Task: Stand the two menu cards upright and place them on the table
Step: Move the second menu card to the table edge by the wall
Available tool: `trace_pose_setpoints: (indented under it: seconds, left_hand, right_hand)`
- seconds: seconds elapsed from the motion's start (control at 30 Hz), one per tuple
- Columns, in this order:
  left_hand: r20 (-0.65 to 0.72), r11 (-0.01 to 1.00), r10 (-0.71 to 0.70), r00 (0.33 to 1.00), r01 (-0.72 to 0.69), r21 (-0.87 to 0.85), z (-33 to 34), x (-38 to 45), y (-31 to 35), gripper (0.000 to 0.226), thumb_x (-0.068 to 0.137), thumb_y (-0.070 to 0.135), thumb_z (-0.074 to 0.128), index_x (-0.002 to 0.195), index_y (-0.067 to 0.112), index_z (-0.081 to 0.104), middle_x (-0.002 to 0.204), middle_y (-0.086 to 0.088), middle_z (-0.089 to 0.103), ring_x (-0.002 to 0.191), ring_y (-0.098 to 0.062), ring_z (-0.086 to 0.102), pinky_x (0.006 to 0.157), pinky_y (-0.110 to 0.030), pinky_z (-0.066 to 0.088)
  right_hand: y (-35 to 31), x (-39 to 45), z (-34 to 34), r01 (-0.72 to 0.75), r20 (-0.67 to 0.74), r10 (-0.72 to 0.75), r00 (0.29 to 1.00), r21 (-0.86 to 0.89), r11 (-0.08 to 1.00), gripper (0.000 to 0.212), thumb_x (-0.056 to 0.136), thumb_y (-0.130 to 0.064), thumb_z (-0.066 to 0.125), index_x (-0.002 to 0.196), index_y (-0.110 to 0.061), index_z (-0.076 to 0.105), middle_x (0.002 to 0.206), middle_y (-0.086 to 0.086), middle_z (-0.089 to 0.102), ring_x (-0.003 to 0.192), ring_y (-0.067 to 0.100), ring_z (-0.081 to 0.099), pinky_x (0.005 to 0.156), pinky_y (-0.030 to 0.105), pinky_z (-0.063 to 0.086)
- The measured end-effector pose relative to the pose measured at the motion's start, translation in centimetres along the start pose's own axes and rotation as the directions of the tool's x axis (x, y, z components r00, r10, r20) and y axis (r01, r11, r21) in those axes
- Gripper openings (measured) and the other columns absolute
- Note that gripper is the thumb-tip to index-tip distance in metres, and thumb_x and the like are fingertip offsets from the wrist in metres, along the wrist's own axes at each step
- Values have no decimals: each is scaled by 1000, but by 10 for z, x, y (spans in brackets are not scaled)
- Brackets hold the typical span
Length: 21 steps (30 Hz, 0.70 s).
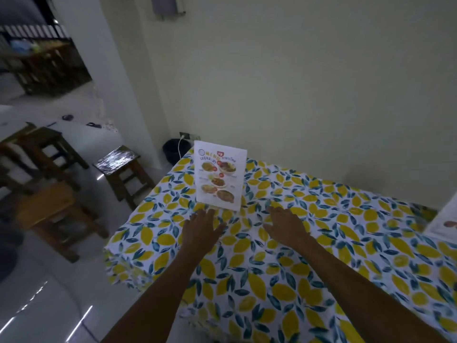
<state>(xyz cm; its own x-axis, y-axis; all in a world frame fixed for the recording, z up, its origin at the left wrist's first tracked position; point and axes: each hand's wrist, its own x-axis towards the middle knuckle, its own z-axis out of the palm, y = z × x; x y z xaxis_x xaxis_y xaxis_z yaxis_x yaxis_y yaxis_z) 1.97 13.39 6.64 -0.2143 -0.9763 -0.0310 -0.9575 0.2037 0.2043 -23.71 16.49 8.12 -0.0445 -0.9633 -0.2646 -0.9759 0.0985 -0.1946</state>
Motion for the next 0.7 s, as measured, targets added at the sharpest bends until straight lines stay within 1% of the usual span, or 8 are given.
trace_pose_setpoints:
  seconds: [0.1, 0.2, 0.3, 0.43, 0.53, 0.63, 0.67, 0.7]
  left_hand:
    - [6, 999, -30, 1000, 30, -14, 5, 17, -32, 62, 90, 68, 38, 134, 24, 47, 129, -8, 56, 114, -30, 57, 92, -46, 49]
    - [23, 998, -59, 998, 59, -3, 8, 48, -61, 64, 90, 67, 39, 134, 21, 46, 126, -9, 57, 113, -30, 58, 92, -45, 49]
    - [39, 999, -49, 998, 49, -7, 15, 89, -88, 64, 90, 67, 42, 132, 19, 46, 122, -10, 59, 109, -32, 59, 88, -46, 50]
    - [87, 995, -57, 995, 64, -80, 22, 140, -113, 70, 89, 67, 45, 137, 16, 41, 124, -9, 61, 109, -33, 61, 85, -47, 53]
    - [115, 984, -62, 991, 80, -158, 24, 175, -122, 70, 88, 65, 47, 138, 16, 38, 123, -7, 65, 108, -31, 64, 84, -45, 54]
    - [148, 960, -97, 984, 132, -247, 22, 204, -126, 68, 90, 58, 53, 143, 20, 36, 132, -7, 63, 117, -29, 61, 89, -44, 51]
    - [167, 949, -116, 979, 159, -274, 20, 212, -125, 69, 90, 56, 55, 145, 21, 33, 133, -8, 62, 119, -30, 60, 89, -44, 51]
    - [175, 938, -117, 978, 167, -304, 20, 221, -127, 70, 90, 54, 57, 145, 21, 32, 133, -9, 62, 118, -30, 60, 89, -44, 51]
  right_hand:
    - [-18, 31, 9, 5, 22, -5, 1000, -4, 1000, 66, 96, -49, 46, 150, -13, 29, 150, 13, 42, 134, 36, 41, 105, 47, 43]
    - [-34, 66, 15, -17, 46, 16, 999, 13, 1000, 63, 97, -47, 47, 148, -14, 32, 147, 12, 46, 132, 36, 43, 104, 47, 44]
    - [-44, 101, 22, -61, 52, 58, 997, 58, 996, 63, 96, -44, 48, 148, -14, 32, 150, 11, 43, 134, 36, 43, 106, 47, 43]
    - [-55, 135, 33, -166, 64, 157, 985, 160, 973, 63, 96, -43, 49, 148, -13, 31, 148, 13, 45, 132, 36, 44, 103, 47, 46]
    - [-61, 156, 37, -232, 54, 226, 973, 271, 934, 61, 93, -42, 54, 144, -13, 35, 140, 13, 53, 125, 34, 53, 95, 45, 50]
    - [-65, 173, 42, -269, 32, 284, 958, 437, 858, 42, 91, -38, 59, 127, -17, 51, 116, 3, 65, 106, 28, 63, 78, 37, 51]
    - [-67, 176, 43, -277, 19, 305, 952, 475, 835, 28, 92, -35, 59, 115, -20, 56, 104, -2, 65, 96, 25, 64, 73, 35, 48]
    - [-68, 179, 44, -272, -2, 316, 949, 505, 819, 10, 93, -33, 59, 98, -25, 58, 91, -4, 63, 84, 22, 63, 70, 34, 45]
